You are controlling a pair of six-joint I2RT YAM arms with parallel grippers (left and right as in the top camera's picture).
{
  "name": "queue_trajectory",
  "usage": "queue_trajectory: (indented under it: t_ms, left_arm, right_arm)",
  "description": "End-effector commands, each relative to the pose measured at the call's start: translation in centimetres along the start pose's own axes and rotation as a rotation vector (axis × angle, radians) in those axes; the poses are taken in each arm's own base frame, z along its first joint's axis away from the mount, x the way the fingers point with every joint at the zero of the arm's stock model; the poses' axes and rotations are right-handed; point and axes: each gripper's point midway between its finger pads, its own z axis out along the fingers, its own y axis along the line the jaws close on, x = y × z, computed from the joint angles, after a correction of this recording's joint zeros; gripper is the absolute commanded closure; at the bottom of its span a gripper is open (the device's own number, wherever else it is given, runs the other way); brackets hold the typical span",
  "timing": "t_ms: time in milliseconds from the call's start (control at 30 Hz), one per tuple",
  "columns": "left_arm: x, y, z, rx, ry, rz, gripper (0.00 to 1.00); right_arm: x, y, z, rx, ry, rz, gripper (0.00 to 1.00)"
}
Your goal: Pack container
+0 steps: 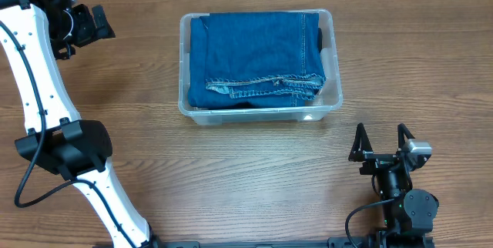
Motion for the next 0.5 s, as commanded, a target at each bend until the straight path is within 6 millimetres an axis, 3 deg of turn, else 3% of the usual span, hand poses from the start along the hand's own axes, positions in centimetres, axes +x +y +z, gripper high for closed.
queue_trajectory:
  t_ms: [0,467]
  left_arm:
    - [-0.10,-0.32,-0.19,0.012,-0.007,-0.006,0.00]
    - [-0.06,-0.18,-0.19,0.004,-0.006,-0.005,0.00]
  right_arm:
    - [0.12,-0.24,-0.01,0.010,-0.007,-0.007,0.00]
    - [0.12,-0.24,-0.01,0.010,-0.007,-0.007,0.00]
